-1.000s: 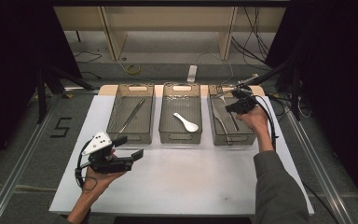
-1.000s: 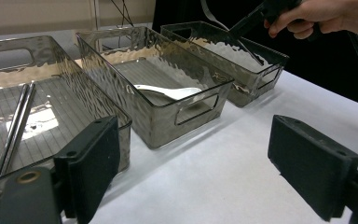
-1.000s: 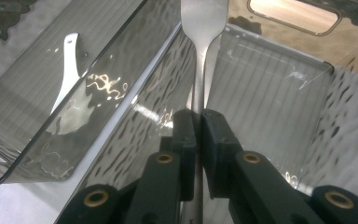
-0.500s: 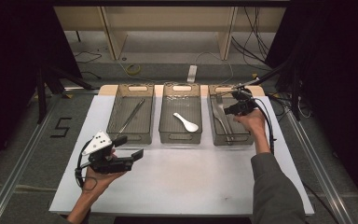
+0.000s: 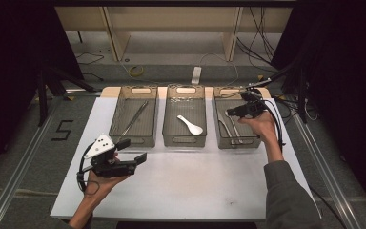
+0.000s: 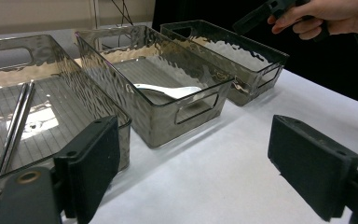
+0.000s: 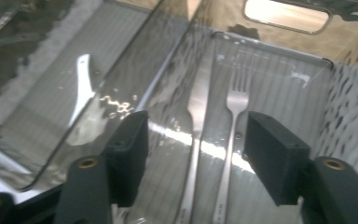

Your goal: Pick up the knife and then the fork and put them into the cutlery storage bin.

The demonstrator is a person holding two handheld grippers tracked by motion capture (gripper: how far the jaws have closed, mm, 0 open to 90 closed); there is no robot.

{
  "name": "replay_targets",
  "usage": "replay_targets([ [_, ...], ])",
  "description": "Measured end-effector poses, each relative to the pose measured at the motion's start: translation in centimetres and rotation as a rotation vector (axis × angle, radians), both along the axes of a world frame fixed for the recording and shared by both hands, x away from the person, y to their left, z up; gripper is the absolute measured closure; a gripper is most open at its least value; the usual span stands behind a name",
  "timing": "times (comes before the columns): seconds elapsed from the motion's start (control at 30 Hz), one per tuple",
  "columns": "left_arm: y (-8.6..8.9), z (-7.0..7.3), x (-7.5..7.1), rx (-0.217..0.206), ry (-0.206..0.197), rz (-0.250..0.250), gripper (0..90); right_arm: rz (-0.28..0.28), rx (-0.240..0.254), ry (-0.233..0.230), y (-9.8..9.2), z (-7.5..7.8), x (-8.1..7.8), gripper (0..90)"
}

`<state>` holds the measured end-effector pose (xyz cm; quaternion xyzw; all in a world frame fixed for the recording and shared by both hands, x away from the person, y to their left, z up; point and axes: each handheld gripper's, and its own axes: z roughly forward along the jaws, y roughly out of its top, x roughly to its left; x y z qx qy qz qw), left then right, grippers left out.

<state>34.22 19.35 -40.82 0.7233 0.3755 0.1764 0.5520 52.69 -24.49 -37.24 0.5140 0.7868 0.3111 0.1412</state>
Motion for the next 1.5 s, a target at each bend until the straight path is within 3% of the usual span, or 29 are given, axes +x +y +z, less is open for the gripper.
replay_targets([
  [0.1,0.0,0.0,0.0,-0.003,0.002,0.003,16.4,0.026,0.024,-0.05,0.1,0.4,-1.2,37.1],
  [0.43,0.0,0.0,0.0,0.005,0.003,0.0,16.4,0.09,0.081,-0.152,1.1,1.3,-5.8,33.2],
  [0.8,0.0,0.0,0.0,0.004,0.002,-0.001,16.4,0.124,0.106,-0.173,1.7,0.7,-9.0,26.0],
  [0.9,0.0,0.0,0.0,0.003,0.003,-0.001,16.4,0.125,0.154,-0.171,1.4,0.6,-9.3,25.5],
  [1.1,0.0,0.0,0.0,-0.003,0.004,0.0,16.4,0.143,0.189,-0.172,1.3,0.0,-10.4,25.0],
  [1.5,-0.2,-0.1,0.2,0.004,0.014,-0.005,16.4,0.17,0.186,-0.193,1.9,-1.4,-12.3,25.1],
])
